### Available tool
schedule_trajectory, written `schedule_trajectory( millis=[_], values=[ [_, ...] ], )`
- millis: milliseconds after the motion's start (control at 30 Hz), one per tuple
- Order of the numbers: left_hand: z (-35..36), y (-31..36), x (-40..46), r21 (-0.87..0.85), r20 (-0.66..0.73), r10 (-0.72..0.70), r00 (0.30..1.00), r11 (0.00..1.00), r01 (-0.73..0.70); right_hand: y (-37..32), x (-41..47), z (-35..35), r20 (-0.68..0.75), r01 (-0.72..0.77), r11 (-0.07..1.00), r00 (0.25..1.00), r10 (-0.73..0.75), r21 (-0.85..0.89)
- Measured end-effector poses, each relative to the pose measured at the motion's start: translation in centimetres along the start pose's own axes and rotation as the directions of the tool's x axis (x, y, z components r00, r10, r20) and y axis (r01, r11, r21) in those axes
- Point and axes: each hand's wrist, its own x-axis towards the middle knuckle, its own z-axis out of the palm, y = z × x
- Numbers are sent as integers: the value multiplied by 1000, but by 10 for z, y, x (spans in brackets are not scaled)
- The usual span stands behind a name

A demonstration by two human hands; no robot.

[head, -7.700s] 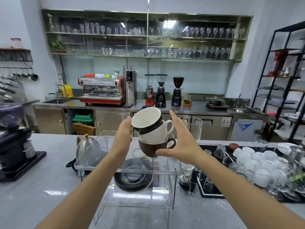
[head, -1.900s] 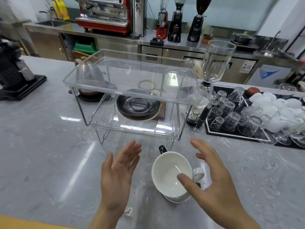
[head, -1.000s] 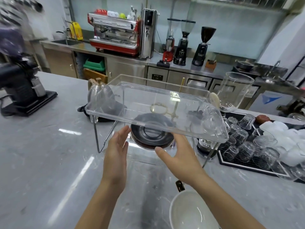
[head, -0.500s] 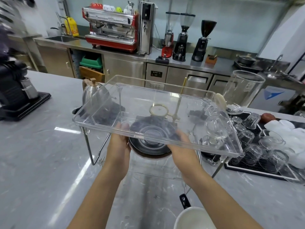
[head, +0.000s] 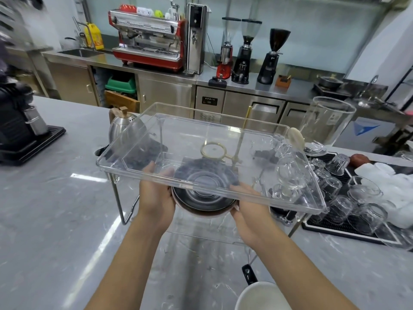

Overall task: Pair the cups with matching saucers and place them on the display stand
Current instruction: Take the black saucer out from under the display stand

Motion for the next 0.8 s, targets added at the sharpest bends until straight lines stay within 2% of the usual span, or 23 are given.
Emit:
schedule_trajectory(
  millis=[233, 467, 667, 800],
  values=[
    [5, 7, -6, -77, -63, -48, 997, 996, 43, -8, -9, 17, -72, -89, 975, 992, 105, 202],
    [2, 0, -9, 49, -68, 14, 998, 999, -11, -10, -27, 35, -102, -95, 920, 984, 144, 379],
    [3, 7, -22, 38, -44, 125, 991, 992, -124, -13, -45, 40, -87, -45, 897, 992, 92, 440],
    [3, 13, -36, -10, -100, 89, 991, 996, -90, -13, -55, 38, -76, -56, 919, 993, 93, 389]
  ],
)
